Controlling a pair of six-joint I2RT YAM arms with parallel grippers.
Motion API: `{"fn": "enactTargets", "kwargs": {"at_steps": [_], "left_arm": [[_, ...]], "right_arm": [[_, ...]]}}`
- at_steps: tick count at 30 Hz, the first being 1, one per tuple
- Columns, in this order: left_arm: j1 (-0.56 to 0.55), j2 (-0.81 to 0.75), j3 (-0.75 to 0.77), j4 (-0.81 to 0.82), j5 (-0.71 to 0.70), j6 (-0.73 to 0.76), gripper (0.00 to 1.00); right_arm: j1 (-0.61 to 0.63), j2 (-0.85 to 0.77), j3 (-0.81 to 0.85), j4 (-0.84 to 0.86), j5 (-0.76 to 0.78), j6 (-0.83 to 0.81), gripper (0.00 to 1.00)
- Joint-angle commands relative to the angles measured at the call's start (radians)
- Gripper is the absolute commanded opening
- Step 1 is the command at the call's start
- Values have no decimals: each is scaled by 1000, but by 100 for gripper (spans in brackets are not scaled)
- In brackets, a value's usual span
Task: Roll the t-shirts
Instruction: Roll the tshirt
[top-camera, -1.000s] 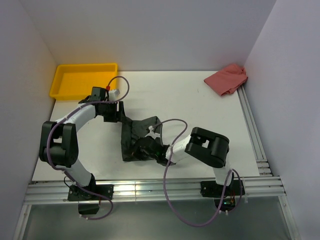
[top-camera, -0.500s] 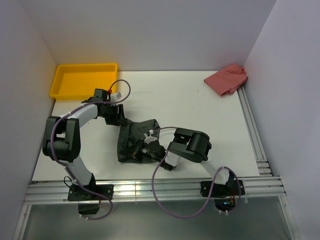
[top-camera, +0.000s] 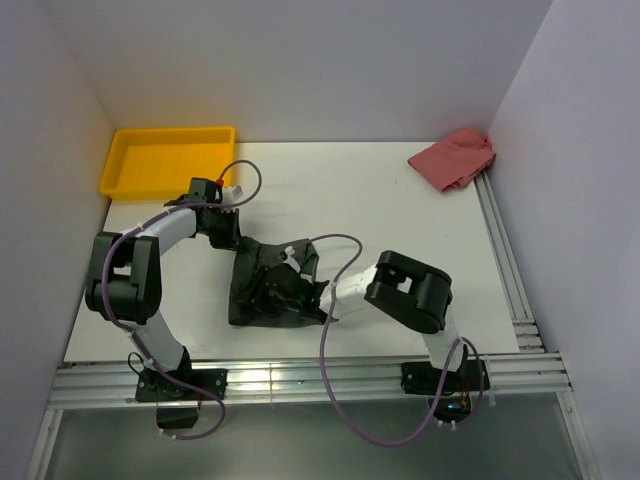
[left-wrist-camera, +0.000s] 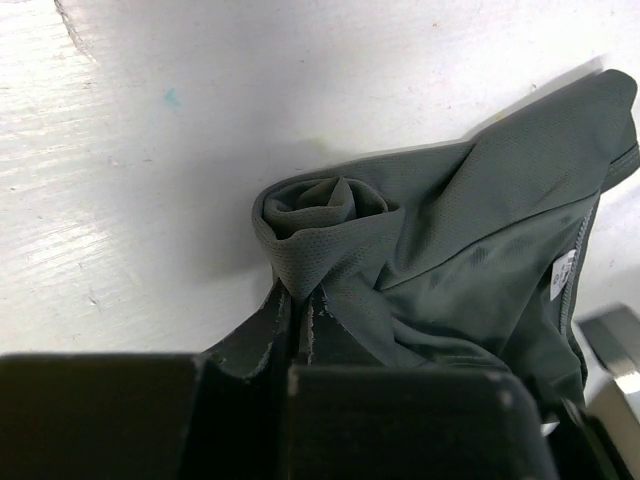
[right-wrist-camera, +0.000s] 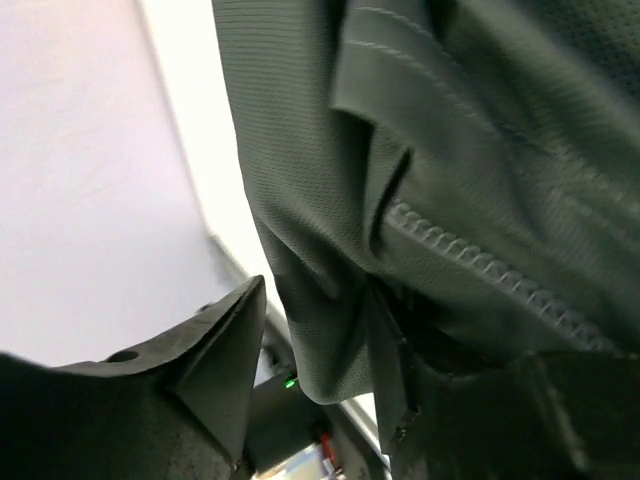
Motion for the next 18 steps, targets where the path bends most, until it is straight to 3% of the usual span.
{"fn": "enactTargets", "kwargs": {"at_steps": [1, 11, 18], "left_arm": [[-9, -19, 8, 5, -41, 5, 0], [-24, -36, 12, 0, -58, 3, 0], [-32, -41, 11, -5, -64, 5, 0]], "right_arm": [[33, -63, 98, -480, 156, -110, 52], [137, -35, 521, -1181, 492, -179, 56], [154, 137, 859, -1395, 591, -235, 56]]}}
